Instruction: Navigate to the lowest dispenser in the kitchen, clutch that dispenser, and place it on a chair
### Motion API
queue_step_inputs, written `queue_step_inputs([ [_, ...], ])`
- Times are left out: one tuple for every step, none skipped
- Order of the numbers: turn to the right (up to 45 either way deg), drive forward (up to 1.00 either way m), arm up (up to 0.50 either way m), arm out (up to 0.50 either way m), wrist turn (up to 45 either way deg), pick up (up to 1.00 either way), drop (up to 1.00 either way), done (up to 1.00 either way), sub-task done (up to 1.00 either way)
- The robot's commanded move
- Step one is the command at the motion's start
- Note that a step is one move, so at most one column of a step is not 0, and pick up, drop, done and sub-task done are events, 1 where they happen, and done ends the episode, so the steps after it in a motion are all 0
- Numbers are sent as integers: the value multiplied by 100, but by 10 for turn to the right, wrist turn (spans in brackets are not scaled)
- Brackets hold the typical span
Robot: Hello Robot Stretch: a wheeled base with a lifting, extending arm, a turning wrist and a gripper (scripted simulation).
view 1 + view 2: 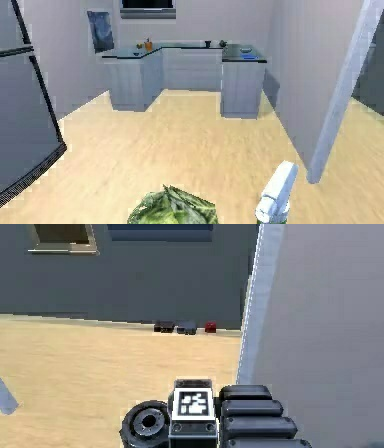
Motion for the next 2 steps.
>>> queue_step_inputs([
  [-450,0,0,0,0,0,0,0,0],
  [-90,0,0,0,0,0,0,0,0],
])
